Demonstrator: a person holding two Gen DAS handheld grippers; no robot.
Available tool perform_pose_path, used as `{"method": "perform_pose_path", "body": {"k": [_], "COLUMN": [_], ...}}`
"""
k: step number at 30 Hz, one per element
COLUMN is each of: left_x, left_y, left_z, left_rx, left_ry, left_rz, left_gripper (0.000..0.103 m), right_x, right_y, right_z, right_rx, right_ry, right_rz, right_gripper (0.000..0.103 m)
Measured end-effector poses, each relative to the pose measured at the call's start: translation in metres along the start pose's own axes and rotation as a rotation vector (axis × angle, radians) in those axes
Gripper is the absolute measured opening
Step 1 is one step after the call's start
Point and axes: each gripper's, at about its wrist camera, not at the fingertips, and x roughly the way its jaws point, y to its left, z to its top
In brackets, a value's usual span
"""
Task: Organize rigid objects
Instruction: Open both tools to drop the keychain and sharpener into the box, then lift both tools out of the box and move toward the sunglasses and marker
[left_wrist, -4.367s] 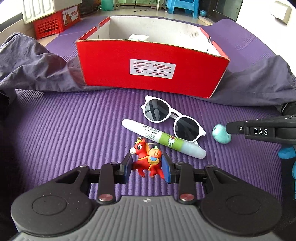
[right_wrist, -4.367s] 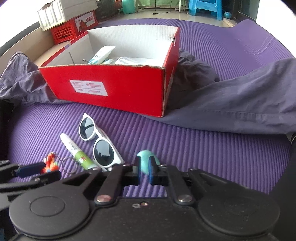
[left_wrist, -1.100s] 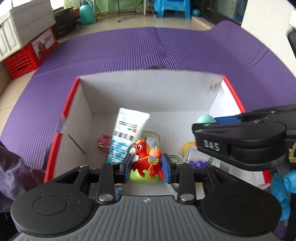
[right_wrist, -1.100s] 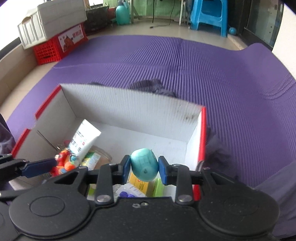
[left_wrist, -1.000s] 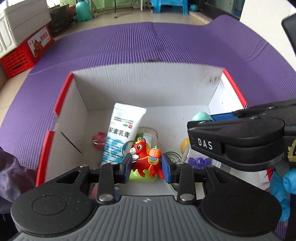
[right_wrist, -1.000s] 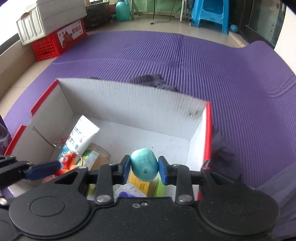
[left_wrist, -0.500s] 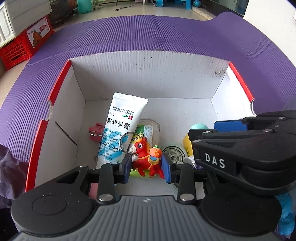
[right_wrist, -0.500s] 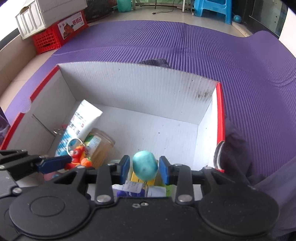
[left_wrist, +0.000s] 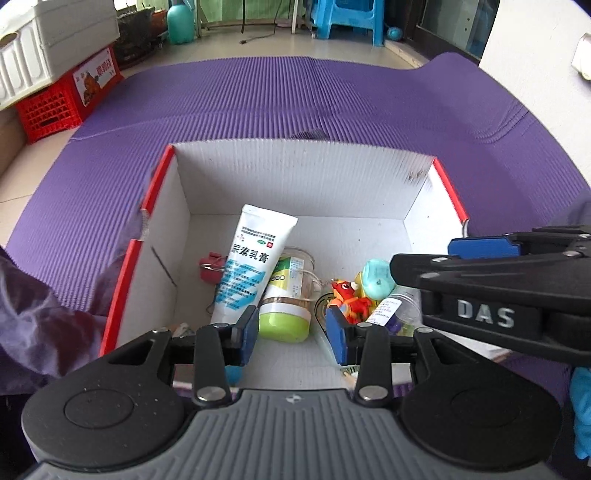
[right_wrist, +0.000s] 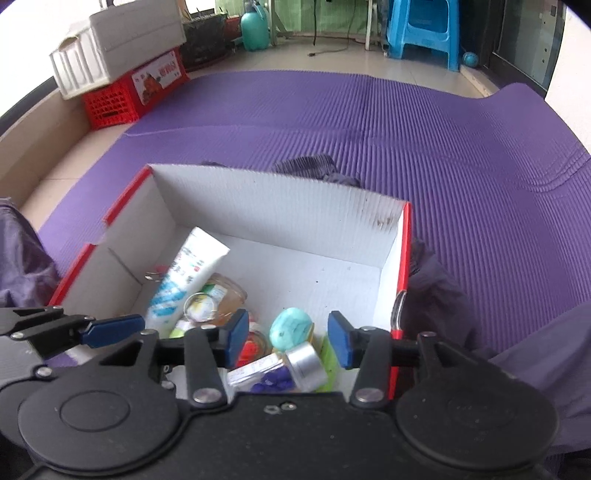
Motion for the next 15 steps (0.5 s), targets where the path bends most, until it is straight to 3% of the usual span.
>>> {"method": "perform_pose_path", "body": {"k": [5,15], "left_x": [-0.031,-0.083], "left_y": [0.001,-0.003], "left_z": [-0.008,-0.031], "left_rx": [-0.009,-0.021], "left_ry": [-0.045,-0.091], "left_rz": [0.003,0.002], "left_gripper": [0.053,0.053], "right_x": [-0.034,-0.093], "right_y": [0.005,0.004], "right_z": [-0.007,-0.029], "right_rx": [-0.019,-0.021], "right_ry": [-0.043,-0.128], "right_rz": [0.033,0.083], "right_gripper": [0.053,0.065]}}
